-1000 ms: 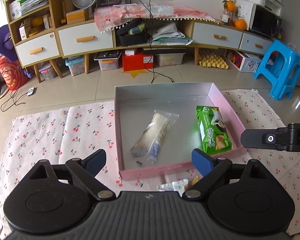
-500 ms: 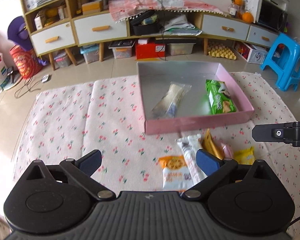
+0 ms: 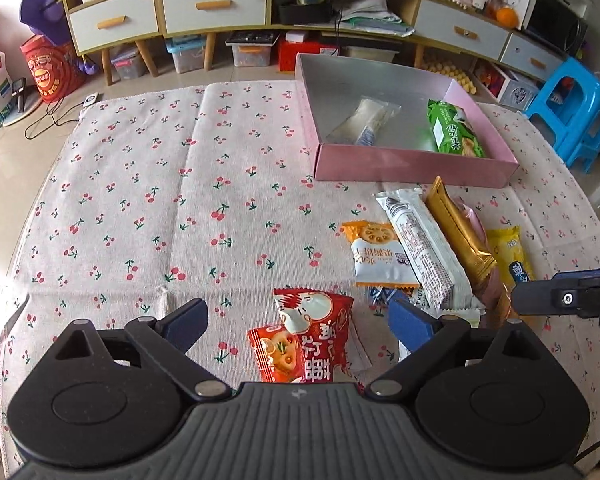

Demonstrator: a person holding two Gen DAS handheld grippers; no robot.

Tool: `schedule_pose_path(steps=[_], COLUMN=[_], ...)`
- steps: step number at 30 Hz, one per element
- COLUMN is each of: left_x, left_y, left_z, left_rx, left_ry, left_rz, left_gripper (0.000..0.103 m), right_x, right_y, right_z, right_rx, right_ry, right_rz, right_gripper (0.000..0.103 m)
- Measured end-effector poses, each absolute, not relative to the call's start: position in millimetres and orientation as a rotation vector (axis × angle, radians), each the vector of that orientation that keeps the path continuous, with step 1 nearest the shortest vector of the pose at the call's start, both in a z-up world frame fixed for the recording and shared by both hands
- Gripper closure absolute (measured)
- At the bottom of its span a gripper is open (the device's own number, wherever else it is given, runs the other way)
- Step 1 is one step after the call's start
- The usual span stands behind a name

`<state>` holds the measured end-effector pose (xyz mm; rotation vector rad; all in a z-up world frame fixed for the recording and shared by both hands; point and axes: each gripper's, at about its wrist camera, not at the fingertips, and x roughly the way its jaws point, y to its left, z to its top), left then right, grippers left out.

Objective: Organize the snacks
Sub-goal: 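Grasp the red-and-white candy bag with the left tool while the right tool grasps the white packet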

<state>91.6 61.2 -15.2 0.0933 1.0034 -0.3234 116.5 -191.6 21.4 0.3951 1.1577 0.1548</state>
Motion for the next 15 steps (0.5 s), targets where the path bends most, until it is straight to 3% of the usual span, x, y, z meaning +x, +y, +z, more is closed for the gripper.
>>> schedule_pose_path(steps=[5, 10, 15], left_x=[91, 93, 96], left_y=[66, 71, 77], left_z=[-26, -32, -37], left_rx=[0.079, 0.063, 0.009], left_ry=[1.041, 1.060, 1.103], left_rz=[-0.338, -0.360, -0.383], left_gripper=[0.021, 0.043, 0.055], right_x=[105, 103, 100], right_y=[-168, -149, -134], right_z=[17, 13, 10], right_rx=[0.355, 0.353, 0.361], right_ry=[1.185, 1.215, 1.237], right_rz=[0.183, 0.228, 0.252], right_gripper=[0.013, 0.013, 0.015])
